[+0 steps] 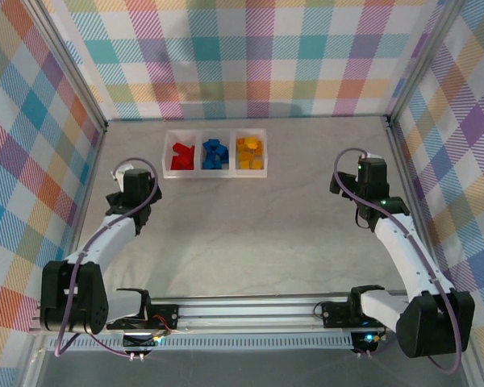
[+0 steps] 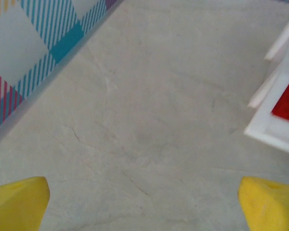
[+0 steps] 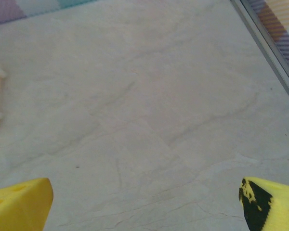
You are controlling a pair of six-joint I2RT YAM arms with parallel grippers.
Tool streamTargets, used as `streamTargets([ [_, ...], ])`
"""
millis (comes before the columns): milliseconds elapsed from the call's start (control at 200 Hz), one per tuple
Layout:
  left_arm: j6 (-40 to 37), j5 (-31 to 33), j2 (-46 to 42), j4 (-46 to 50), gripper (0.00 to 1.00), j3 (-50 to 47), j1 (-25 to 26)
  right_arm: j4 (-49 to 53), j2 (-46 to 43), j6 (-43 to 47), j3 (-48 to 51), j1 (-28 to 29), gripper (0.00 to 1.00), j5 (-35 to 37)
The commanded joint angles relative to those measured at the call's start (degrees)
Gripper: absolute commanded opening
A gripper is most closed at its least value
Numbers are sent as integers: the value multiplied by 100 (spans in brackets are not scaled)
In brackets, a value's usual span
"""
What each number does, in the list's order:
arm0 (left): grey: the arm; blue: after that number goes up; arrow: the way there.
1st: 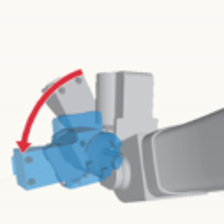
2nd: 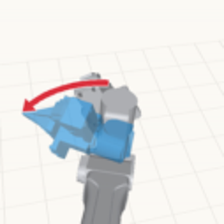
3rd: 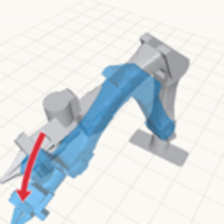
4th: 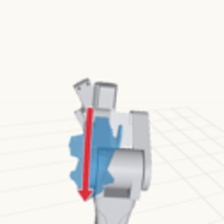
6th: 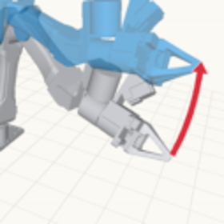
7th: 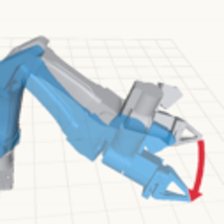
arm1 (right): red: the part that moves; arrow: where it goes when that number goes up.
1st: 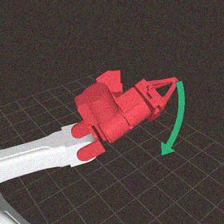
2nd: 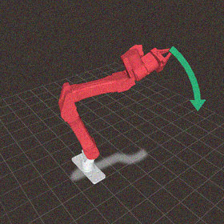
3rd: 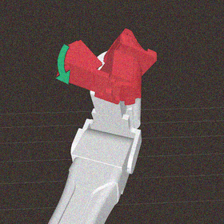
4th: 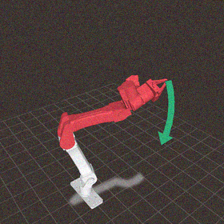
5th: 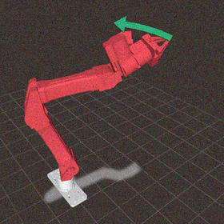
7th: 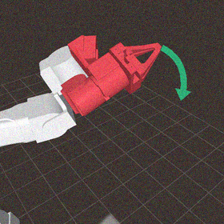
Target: Sort the legos into containers by color
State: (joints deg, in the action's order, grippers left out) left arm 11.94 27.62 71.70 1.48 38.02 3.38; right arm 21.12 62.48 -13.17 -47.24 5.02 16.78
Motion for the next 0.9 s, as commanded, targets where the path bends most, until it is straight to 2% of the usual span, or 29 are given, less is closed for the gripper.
streamTargets([
  [0,-240,-1,23,-1452,100,-369,-109,-939,-9,107,431,-242,99,-281],
  [150,-436,-158,226,-2315,100,-803,-127,-1837,82,264,965,-574,99,-749],
  [290,-432,-388,480,-2770,100,-967,-127,-3004,260,537,1506,-712,99,-868],
  [385,-386,-556,738,-3084,100,-1051,-126,-3368,645,600,1524,-745,99,-902],
  [470,-465,-660,955,-3774,100,-1289,-125,-3778,1065,647,1529,-764,99,-1149],
  [645,-805,-1382,1145,-4677,100,-1613,-118,-5033,2001,823,1713,-793,99,-1479],
  [685,-888,-1589,1226,-4903,100,-1696,-118,-4918,2043,873,1626,-830,99,-1821],
  [830,-1170,-2144,1951,-6299,100,-1999,-109,-6380,2349,1269,2194,-797,99,-2800],
  [895,-1140,-2163,1776,-5647,100,-1829,-102,-7539,2659,1135,2598,-821,99,-2770],
])
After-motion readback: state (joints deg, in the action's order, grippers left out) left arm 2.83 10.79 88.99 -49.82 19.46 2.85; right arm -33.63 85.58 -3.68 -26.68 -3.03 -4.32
